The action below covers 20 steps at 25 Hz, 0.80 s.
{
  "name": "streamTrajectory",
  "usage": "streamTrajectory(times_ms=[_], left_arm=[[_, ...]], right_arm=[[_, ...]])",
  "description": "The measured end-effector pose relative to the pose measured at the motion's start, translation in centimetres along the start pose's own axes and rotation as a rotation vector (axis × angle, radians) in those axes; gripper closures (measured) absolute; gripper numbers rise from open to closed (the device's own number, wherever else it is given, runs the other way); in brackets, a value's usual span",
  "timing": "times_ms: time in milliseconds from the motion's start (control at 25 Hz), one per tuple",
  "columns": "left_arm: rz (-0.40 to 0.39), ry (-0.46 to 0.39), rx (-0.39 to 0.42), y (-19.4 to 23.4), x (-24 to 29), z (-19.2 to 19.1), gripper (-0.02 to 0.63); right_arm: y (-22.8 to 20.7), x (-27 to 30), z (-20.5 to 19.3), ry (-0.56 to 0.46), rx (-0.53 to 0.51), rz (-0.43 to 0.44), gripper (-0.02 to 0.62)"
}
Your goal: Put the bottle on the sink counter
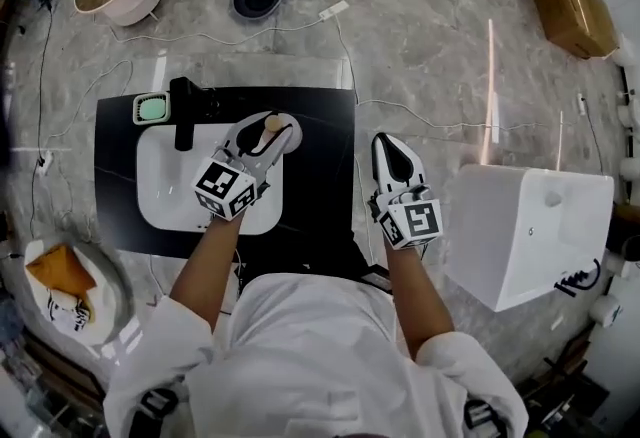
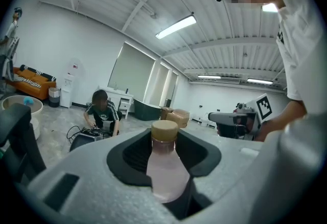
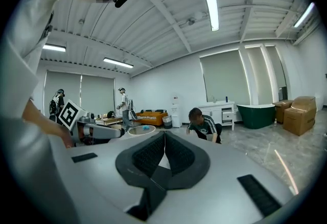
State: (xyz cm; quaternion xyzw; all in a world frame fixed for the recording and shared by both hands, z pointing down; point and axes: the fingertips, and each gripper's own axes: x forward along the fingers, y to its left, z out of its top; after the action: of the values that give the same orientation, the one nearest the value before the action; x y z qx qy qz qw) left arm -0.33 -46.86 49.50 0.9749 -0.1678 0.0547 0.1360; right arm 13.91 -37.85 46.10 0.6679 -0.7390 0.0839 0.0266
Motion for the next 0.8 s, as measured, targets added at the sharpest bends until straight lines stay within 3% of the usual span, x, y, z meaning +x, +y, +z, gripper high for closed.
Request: streamTrajectory(times_ms=[240,520,800], left_arm=[[0.046,0.015,0.005,1.0,3.6,-1.6,0.457],[0.041,0.011,0.075,0.7,7.1,-2.9,0.457],[0.045,0.016,0.094,1.1,9.7,-4.4,0.459]], right_arm=[[-2.5,2.7,-2.1,0.007,0.028,0.048,0.58],[-5.5,4.3,-4.6,0.012,0.063,0.024,0.58],[-8.3,4.7,-7.2,0.031,0.101,-0.023,0.58]])
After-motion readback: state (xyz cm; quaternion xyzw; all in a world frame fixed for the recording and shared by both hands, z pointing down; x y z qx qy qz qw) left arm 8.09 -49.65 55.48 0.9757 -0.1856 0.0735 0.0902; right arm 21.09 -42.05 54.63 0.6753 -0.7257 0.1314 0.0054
